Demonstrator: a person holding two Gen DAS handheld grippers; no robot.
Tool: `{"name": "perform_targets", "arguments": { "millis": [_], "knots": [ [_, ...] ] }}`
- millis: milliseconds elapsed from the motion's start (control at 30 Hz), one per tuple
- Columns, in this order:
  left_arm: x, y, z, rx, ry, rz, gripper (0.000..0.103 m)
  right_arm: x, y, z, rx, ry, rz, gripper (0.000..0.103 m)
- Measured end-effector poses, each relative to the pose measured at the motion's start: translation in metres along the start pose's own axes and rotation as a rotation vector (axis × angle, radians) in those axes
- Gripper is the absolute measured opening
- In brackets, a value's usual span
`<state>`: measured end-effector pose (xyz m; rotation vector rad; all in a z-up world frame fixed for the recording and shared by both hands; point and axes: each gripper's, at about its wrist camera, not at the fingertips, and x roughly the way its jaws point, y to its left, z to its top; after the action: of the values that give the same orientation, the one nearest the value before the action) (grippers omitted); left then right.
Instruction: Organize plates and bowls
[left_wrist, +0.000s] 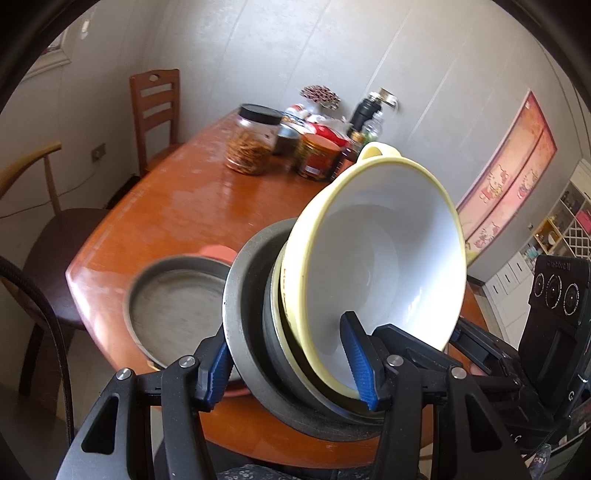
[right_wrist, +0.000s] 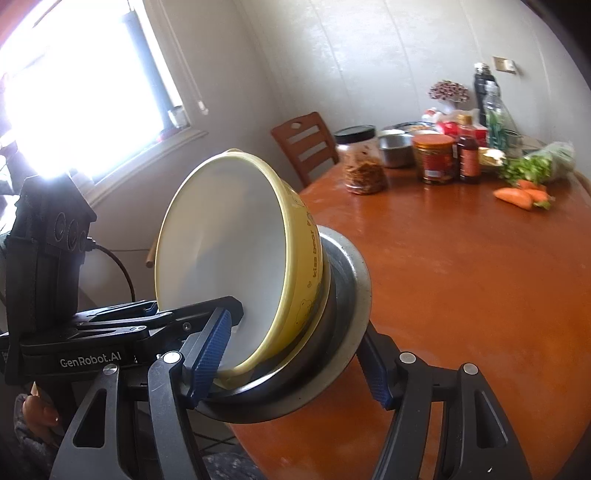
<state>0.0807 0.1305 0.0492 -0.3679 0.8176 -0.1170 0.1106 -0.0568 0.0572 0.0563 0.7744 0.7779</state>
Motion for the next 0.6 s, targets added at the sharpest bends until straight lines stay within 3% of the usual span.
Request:
{"name": "perform_targets", "arguments": {
  "millis": [600],
  "knots": [
    [-0.012, 0.048, 0.026, -0.056, -0.011, 0.051, 0.055, 0.049, 0.038, 0.037, -0.049, 0.037, 0.067, 0.069]
  ]
}}
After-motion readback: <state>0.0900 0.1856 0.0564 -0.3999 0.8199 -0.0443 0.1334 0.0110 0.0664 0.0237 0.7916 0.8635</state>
